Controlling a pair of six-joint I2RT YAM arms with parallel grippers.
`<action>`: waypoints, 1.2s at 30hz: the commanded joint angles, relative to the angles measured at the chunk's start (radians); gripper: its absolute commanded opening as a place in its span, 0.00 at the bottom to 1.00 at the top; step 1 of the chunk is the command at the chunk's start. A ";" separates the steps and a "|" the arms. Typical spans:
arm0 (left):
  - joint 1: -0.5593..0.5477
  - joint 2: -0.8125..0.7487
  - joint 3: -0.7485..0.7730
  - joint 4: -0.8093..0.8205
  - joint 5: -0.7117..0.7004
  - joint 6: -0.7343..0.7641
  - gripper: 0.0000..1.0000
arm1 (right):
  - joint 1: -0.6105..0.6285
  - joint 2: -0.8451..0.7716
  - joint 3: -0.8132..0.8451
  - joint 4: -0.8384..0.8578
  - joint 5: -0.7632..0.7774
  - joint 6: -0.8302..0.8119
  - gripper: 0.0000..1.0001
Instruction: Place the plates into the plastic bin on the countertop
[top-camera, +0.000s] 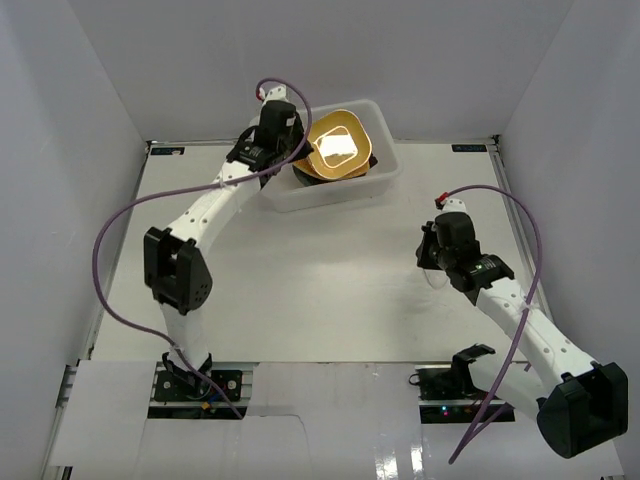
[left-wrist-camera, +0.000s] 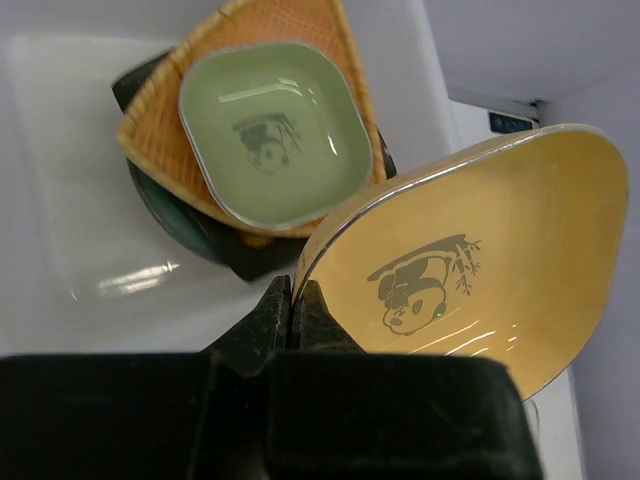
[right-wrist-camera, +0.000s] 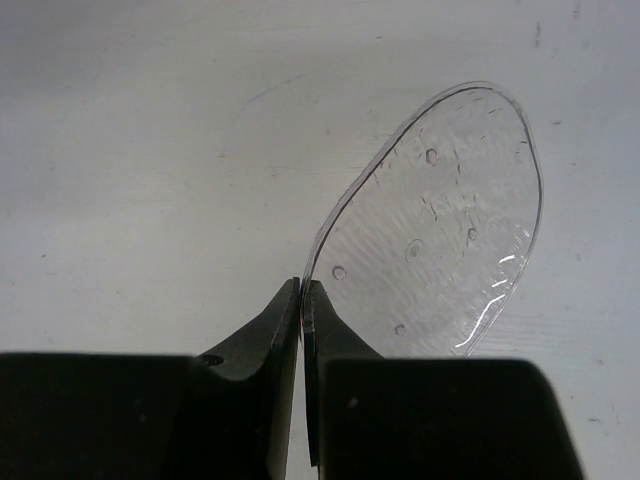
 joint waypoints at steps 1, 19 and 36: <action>0.046 0.138 0.270 -0.142 0.005 0.044 0.00 | 0.047 -0.016 0.019 0.073 -0.042 -0.017 0.08; 0.141 0.484 0.597 -0.159 0.202 0.067 0.60 | 0.262 0.220 0.284 0.123 0.086 -0.052 0.08; 0.159 -0.413 -0.322 0.026 0.066 0.064 0.88 | 0.280 0.887 1.129 0.125 -0.014 -0.417 0.08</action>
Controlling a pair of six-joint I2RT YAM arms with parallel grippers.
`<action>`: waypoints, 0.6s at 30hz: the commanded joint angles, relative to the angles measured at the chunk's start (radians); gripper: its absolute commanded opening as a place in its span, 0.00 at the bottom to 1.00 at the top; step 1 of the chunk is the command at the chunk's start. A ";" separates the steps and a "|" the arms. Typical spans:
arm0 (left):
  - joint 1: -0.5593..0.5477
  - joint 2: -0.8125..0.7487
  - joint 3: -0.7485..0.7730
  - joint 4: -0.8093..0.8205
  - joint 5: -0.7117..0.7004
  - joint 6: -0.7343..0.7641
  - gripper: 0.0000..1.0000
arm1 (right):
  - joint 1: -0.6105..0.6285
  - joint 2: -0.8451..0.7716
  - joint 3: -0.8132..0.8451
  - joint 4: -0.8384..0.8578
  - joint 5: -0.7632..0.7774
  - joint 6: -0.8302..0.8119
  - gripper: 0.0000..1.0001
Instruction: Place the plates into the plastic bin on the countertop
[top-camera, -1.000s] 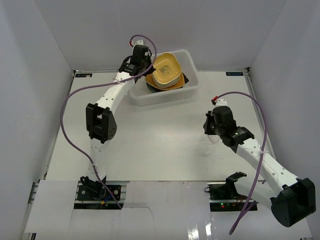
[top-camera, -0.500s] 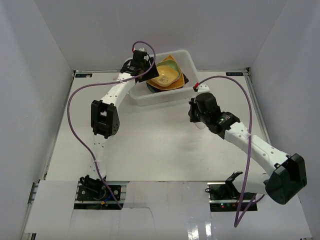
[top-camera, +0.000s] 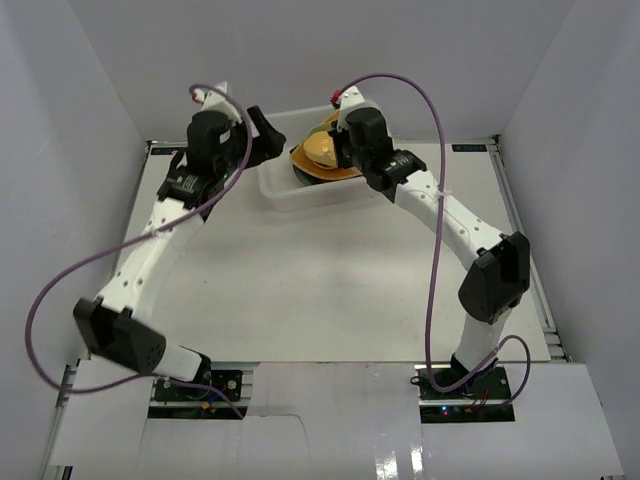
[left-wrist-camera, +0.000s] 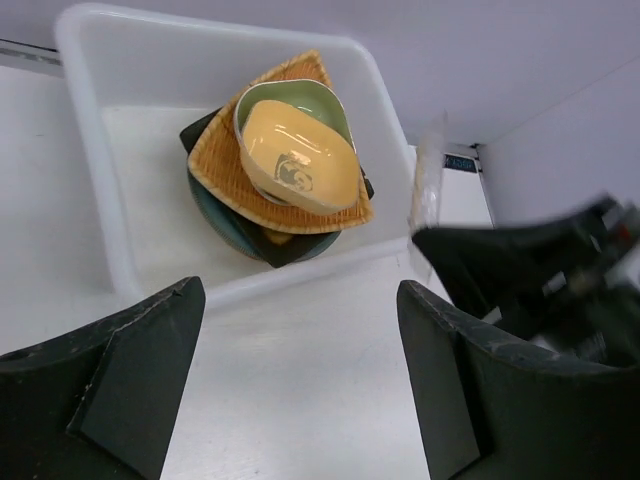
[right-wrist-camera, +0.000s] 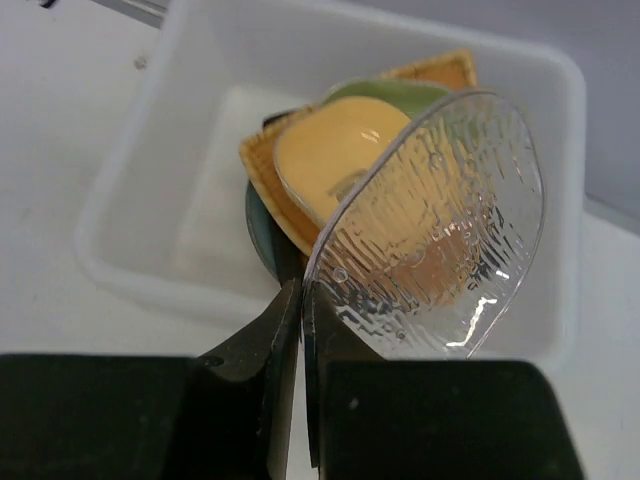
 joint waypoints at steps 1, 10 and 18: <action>0.010 -0.221 -0.253 0.026 -0.068 -0.006 0.88 | 0.012 0.123 0.227 -0.003 -0.081 -0.144 0.08; 0.015 -0.528 -0.662 -0.046 -0.016 0.006 0.87 | 0.029 0.438 0.486 -0.043 -0.088 -0.416 0.08; 0.013 -0.570 -0.650 -0.086 -0.033 0.035 0.89 | 0.029 0.545 0.512 0.078 0.142 -0.617 0.17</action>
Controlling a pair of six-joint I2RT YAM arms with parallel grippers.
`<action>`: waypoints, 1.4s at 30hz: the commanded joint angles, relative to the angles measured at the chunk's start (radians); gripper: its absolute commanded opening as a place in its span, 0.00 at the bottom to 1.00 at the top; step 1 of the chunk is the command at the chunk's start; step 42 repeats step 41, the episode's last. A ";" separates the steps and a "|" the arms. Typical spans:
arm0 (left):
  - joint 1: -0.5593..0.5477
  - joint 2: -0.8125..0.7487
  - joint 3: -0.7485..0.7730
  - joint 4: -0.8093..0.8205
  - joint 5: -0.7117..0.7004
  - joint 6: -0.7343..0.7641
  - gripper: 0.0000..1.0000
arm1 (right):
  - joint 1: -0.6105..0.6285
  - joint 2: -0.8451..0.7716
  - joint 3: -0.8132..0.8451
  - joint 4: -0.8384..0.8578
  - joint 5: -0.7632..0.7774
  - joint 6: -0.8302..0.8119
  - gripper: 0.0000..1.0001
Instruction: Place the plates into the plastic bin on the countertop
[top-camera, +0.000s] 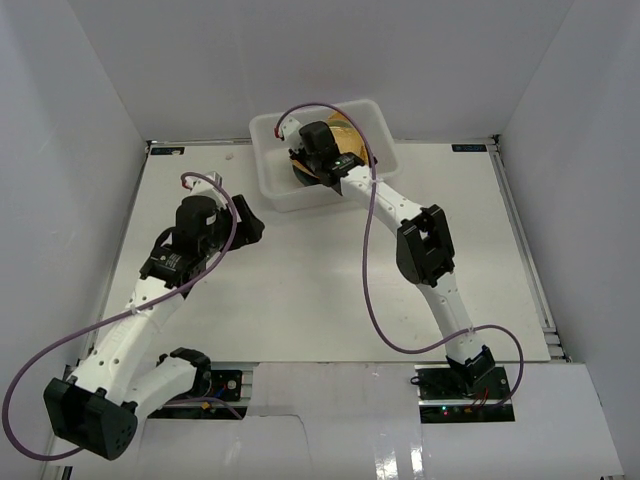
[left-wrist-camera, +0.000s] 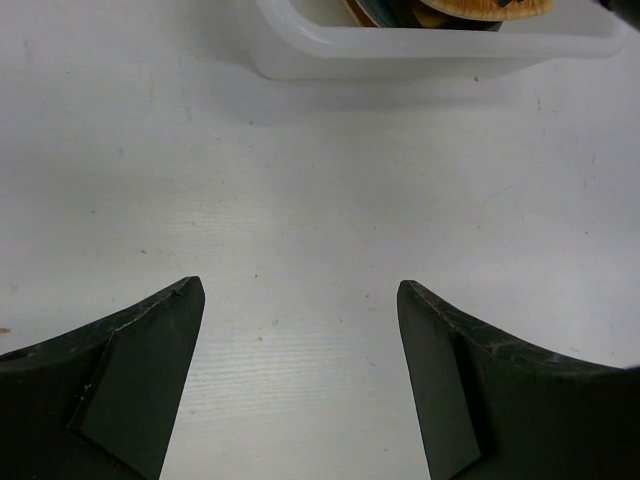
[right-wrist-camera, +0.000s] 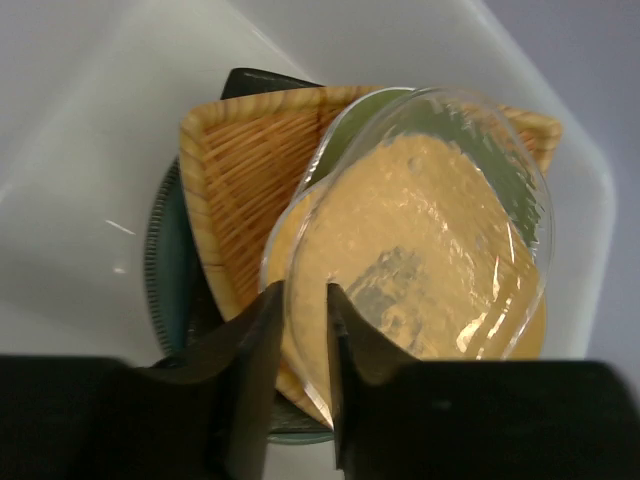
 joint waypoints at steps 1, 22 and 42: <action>0.003 -0.042 0.047 -0.003 -0.001 0.021 0.89 | -0.005 -0.046 0.012 0.122 0.071 -0.097 0.34; 0.004 -0.117 0.171 -0.037 0.101 0.025 0.98 | -0.003 -0.986 -1.001 0.448 -0.202 0.501 0.90; 0.004 -0.557 -0.068 -0.040 0.148 -0.014 0.98 | 0.000 -2.036 -1.668 0.178 -0.164 0.724 0.90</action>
